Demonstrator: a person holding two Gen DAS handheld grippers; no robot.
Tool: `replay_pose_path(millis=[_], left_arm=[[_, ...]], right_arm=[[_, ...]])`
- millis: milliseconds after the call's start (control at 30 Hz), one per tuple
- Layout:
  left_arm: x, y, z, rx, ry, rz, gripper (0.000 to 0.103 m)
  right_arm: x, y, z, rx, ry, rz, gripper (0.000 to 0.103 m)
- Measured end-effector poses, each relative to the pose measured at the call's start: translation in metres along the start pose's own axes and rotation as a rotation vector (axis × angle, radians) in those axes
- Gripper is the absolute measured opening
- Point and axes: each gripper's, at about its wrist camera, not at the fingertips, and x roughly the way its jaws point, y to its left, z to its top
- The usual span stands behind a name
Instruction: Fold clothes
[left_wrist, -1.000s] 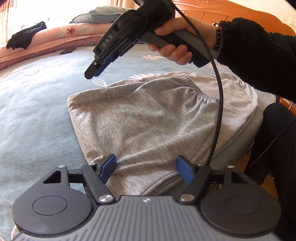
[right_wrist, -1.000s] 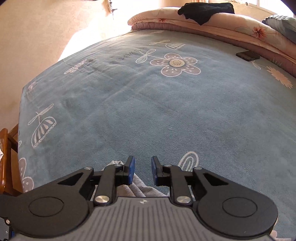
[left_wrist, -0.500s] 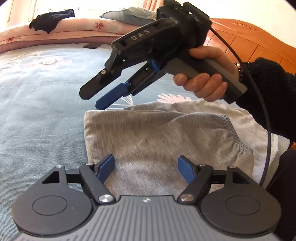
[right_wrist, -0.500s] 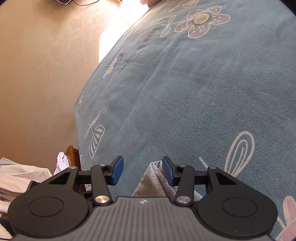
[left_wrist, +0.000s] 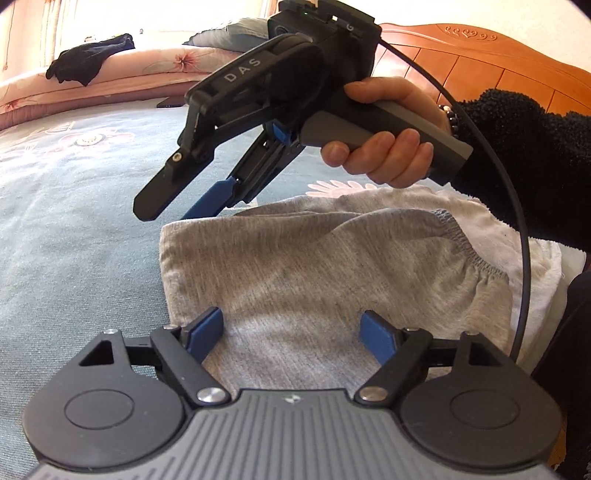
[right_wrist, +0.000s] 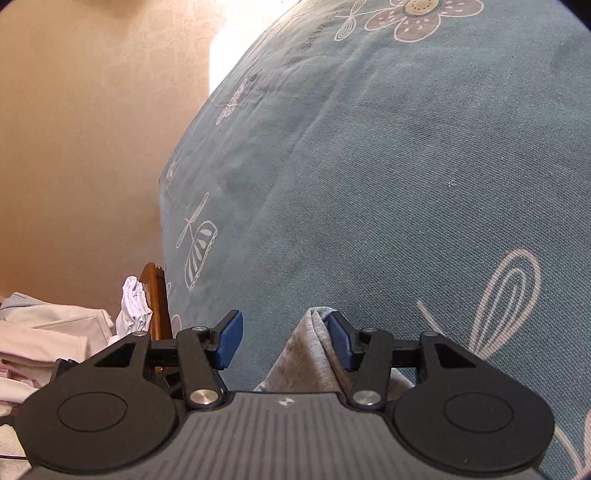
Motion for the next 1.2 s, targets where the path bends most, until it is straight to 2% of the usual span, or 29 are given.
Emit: replay_pose_path(millis=[33, 133, 233, 333, 400, 533, 600, 733, 867, 1033, 1200], left_arm=[[0.0, 0.0, 0.0, -0.002, -0.002, -0.001, 0.081], [0.002, -0.001, -0.001, -0.005, -0.008, -0.004, 0.082], [-0.001, 0.0, -0.002, -0.012, -0.015, -0.009, 0.083], [-0.001, -0.002, -0.003, -0.019, -0.02, -0.01, 0.083], [-0.001, -0.002, -0.003, -0.019, -0.026, -0.01, 0.084], [-0.002, -0.006, -0.004, -0.014, -0.037, -0.001, 0.085], [-0.007, -0.009, -0.001, -0.028, -0.033, 0.006, 0.085], [-0.036, -0.015, 0.0, -0.022, -0.096, -0.029, 0.086], [-0.052, -0.034, -0.001, 0.054, -0.114, 0.042, 0.089], [-0.057, -0.046, -0.003, 0.037, -0.086, 0.067, 0.089], [-0.065, -0.059, -0.006, 0.039, -0.065, 0.082, 0.089]], right_arm=[[0.0, 0.001, 0.001, 0.003, 0.002, 0.011, 0.057], [0.004, 0.001, 0.005, 0.014, 0.026, 0.029, 0.067], [0.017, -0.002, 0.012, 0.045, 0.02, 0.017, 0.067], [0.012, -0.005, 0.018, 0.072, -0.093, 0.037, 0.067], [0.004, -0.007, 0.022, 0.112, -0.121, 0.058, 0.067], [-0.028, 0.016, 0.008, 0.043, -0.137, -0.055, 0.067], [-0.051, 0.027, -0.008, 0.024, -0.153, -0.111, 0.067], [-0.117, 0.045, -0.066, 0.025, -0.272, -0.214, 0.067], [-0.163, 0.041, -0.135, 0.079, -0.401, -0.303, 0.074], [-0.155, 0.003, -0.22, 0.275, -0.484, -0.36, 0.075], [-0.129, -0.012, -0.27, 0.408, -0.567, -0.273, 0.08]])
